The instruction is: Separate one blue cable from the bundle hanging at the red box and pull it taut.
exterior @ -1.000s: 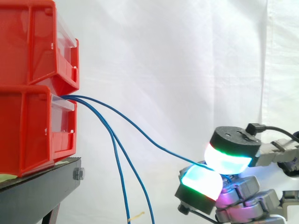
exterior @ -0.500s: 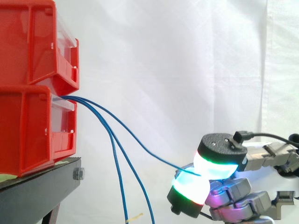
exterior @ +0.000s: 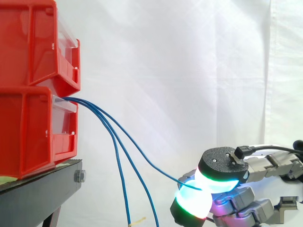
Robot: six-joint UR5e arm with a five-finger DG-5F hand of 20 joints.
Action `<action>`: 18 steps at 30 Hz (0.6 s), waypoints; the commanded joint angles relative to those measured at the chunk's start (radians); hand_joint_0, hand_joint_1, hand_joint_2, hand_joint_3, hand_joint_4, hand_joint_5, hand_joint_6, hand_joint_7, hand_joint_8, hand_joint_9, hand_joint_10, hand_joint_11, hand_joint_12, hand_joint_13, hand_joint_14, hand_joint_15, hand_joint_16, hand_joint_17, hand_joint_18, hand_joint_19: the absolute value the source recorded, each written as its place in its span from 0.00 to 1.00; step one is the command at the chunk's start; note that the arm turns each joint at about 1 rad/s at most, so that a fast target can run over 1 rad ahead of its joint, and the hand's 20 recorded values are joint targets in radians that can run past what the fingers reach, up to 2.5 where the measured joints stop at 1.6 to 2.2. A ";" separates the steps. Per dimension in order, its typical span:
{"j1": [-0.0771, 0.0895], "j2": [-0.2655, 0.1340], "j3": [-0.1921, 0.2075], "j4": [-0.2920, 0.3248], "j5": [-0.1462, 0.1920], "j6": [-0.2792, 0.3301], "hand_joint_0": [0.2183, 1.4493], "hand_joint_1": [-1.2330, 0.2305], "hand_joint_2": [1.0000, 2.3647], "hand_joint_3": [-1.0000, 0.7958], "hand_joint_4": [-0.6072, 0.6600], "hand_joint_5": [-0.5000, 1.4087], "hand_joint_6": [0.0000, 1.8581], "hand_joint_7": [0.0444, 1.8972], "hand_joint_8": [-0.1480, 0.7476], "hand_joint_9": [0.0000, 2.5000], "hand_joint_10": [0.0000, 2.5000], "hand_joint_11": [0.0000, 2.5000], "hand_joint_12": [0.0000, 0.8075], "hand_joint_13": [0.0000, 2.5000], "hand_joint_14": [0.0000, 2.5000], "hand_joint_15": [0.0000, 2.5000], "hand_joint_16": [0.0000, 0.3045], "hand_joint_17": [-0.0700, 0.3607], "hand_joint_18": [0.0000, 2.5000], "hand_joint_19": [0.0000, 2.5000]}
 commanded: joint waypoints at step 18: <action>0.000 0.000 0.000 0.000 0.001 -0.001 0.32 0.33 0.26 0.58 0.56 0.16 0.51 0.67 0.60 0.23 1.00 0.55 0.54 0.38 1.00 0.43 0.19 0.46 0.55 0.40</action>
